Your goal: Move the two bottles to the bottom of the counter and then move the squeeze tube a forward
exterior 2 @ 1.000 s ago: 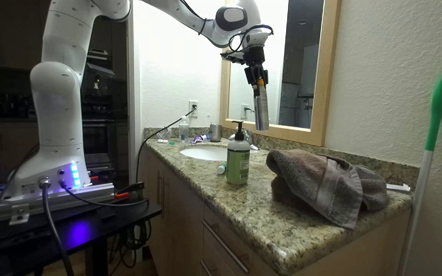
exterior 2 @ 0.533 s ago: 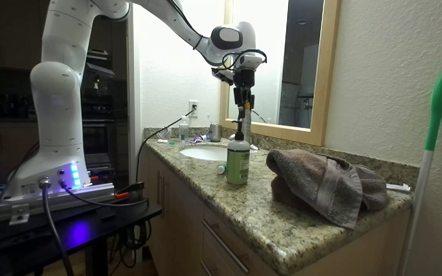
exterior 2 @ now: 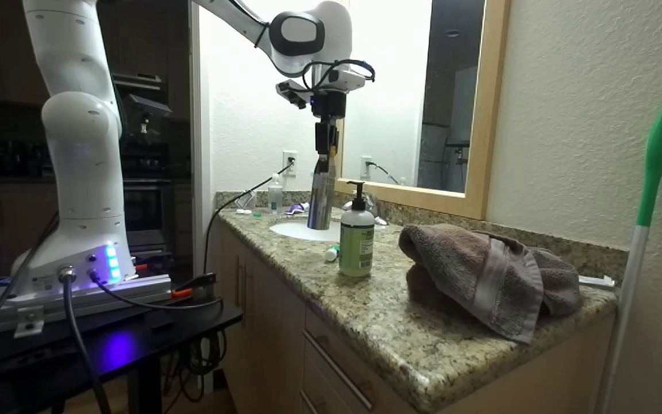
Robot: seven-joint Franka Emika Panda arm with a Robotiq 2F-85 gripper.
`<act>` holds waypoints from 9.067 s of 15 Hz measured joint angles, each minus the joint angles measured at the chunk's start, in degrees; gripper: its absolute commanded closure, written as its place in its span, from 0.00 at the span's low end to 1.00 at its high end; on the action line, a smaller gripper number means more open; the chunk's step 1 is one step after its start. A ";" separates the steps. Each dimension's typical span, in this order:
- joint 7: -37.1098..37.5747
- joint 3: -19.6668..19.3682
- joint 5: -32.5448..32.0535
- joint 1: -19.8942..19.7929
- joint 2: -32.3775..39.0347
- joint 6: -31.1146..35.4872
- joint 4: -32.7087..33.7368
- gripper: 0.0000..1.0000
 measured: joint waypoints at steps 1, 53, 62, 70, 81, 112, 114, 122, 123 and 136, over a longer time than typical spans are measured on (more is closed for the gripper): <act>-2.86 -0.49 0.44 -0.47 -2.89 0.44 -2.20 0.69; 4.74 4.91 -4.82 -0.80 3.75 17.93 -7.97 0.00; 17.38 7.10 -8.73 -0.13 1.19 -2.30 12.11 0.00; 28.58 6.57 -7.00 0.44 17.61 -15.01 31.71 0.00; 25.10 4.78 6.77 -1.68 39.42 -29.01 52.61 0.00; -14.32 13.38 9.67 -15.19 67.07 -44.05 90.65 0.00; -12.45 13.65 9.74 -15.12 67.50 -44.09 91.76 0.00; -21.94 13.80 8.71 -14.92 68.80 -35.51 91.98 0.00; -24.30 13.83 8.71 -14.95 69.34 -32.85 92.10 0.00; -38.33 14.54 7.76 -15.55 75.27 -23.11 95.20 0.00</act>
